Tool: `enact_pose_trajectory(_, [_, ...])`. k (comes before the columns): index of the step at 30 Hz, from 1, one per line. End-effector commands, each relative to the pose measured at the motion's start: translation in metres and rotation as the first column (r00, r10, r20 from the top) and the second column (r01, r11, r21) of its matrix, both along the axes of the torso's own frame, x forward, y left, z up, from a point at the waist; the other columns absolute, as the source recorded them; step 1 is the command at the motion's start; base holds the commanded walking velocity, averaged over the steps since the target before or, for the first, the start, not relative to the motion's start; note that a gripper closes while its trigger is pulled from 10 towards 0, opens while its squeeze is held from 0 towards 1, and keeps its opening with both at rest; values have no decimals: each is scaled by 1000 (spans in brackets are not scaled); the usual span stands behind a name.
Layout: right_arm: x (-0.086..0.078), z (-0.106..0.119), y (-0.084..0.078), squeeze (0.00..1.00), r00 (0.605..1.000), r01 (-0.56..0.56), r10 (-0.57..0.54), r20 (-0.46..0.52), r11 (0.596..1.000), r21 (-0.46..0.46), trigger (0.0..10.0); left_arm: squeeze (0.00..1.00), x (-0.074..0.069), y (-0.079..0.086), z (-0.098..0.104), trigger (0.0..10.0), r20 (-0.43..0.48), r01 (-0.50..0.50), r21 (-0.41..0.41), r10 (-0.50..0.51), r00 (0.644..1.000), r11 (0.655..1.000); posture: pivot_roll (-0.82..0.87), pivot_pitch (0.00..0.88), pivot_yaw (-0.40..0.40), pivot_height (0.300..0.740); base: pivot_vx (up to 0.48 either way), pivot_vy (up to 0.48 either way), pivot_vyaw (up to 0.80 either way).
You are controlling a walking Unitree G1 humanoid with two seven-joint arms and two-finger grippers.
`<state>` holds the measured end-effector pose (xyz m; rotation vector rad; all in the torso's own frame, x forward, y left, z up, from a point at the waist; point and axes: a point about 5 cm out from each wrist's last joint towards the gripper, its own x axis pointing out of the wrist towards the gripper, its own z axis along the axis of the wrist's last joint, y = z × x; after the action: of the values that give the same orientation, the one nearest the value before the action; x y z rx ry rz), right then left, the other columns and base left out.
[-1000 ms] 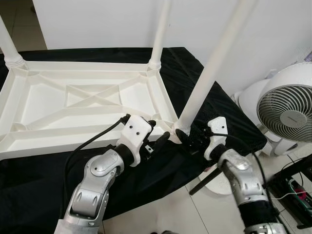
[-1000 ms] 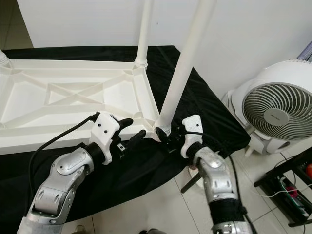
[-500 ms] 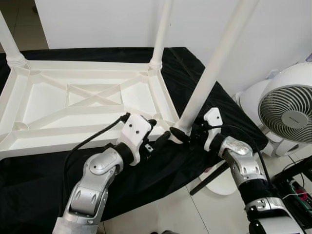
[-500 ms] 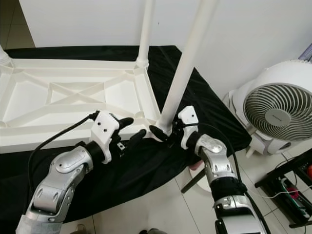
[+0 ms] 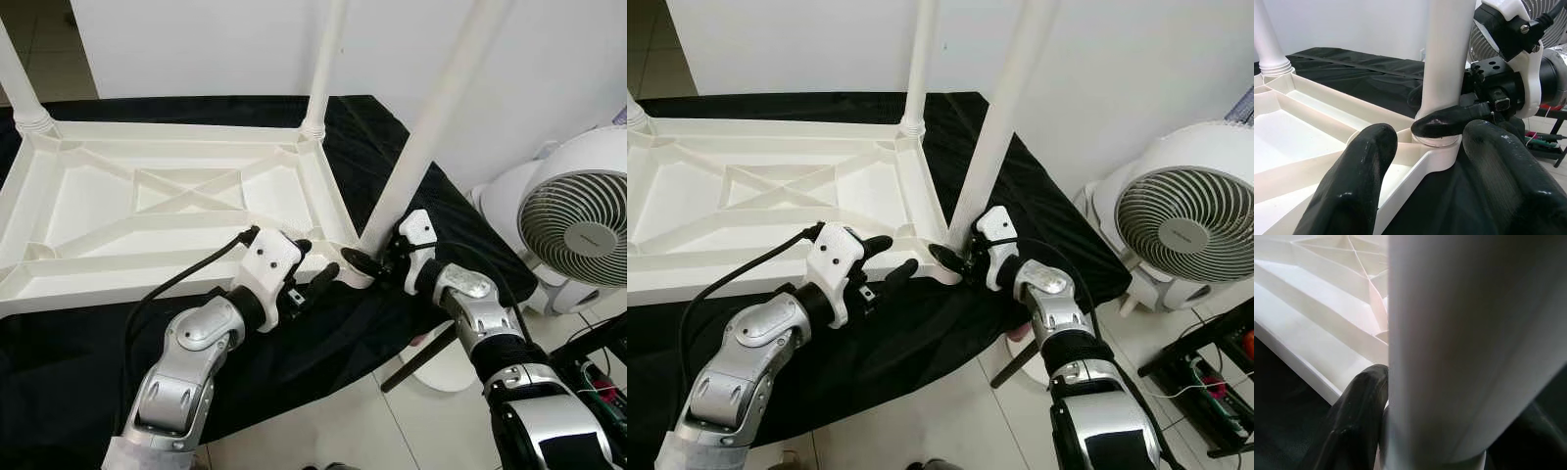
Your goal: Building children table
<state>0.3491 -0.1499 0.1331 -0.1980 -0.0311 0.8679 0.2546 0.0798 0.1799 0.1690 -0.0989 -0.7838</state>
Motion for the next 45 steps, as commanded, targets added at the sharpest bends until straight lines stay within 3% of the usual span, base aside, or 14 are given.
enact_pose_trajectory(1, [-3,-8,-5,0,1000,-1,0,-28,1000,-28,0,0,0,-2,1,10000,0,-32,-13,32,999,999,110,69,-121,740,0,0,0])
enact_pose_trajectory(3, [-3,-8,-6,0,1000,9,-9,-25,1000,-12,0,0,0,-3,1,10000,0,-29,-13,29,1000,1000,102,69,-120,740,0,0,0])
enact_pose_trajectory(4, [-4,-8,-7,0,998,54,-54,-18,999,9,10000,0,0,-4,1,10000,-1,-22,-13,22,1000,1000,94,71,-120,740,0,0,0])
enact_pose_trajectory(9, [-2,-11,-7,0,984,176,-176,-27,984,-1,10000,0,-1,-5,0,10000,-5,-17,-14,17,1000,1000,91,72,-120,740,0,0,0])
enact_pose_trajectory(15, [-6,-18,0,0,910,412,-409,-72,910,49,10000,0,-1,-7,-1,10000,-9,-9,-17,9,1000,1000,86,70,-125,740,0,0,0])
enact_pose_trajectory(18, [-15,-21,8,0,783,622,-612,-114,774,119,10000,0,-1,-9,-1,10000,-9,0,-19,0,1000,1000,84,61,-124,740,0,0,0])
enact_pose_trajectory(21, [-17,-22,8,0,738,675,-662,-135,727,126,10000,0,-1,-10,-1,10000,-8,2,-18,-2,1000,1000,85,57,-123,740,0,0,0])
enact_pose_trajectory(22, [-23,-23,14,0,653,757,-741,-153,641,126,10000,0,-1,-10,-1,10000,-7,6,-17,-6,1000,1000,85,52,-120,740,0,0,0])
enact_pose_trajectory(26, [-28,-21,17,0,592,806,-791,-152,577,133,10000,0,0,-10,-1,10000,-7,9,-17,-9,1000,1000,87,48,-119,740,0,0,0])
enact_pose_trajectory(35, [-36,-16,27,0,633,774,-764,-128,623,110,10000,0,-1,-12,-2,10000,-6,24,-12,-24,1000,1000,85,37,-119,740,0,0,0])
enact_pose_trajectory(36, [-36,-14,27,776,640,768,-758,-127,627,128,10000,0,-1,-12,-2,10000,-5,24,-12,-24,1000,1000,85,37,-119,740,0,0,0])
enact_pose_trajectory(37, [-37,-12,28,776,639,768,-758,-127,625,138,10000,0,-1,-12,-2,10000,-4,23,-12,-23,1000,1000,85,35,-121,740,0,0,0])
enact_pose_trajectory(38, [-37,-10,28,1000,647,762,-753,-122,630,150,10000,0,-1,-12,-2,10000,-4,23,-13,-23,1000,1000,85,35,-121,740,0,0,0])
enact_pose_trajectory(45, [-36,2,15,1000,722,686,-686,-91,691,228,10000,0,-1,-12,-1,10000,-6,27,-21,-27,1000,999,81,32,-120,740,0,0,0])
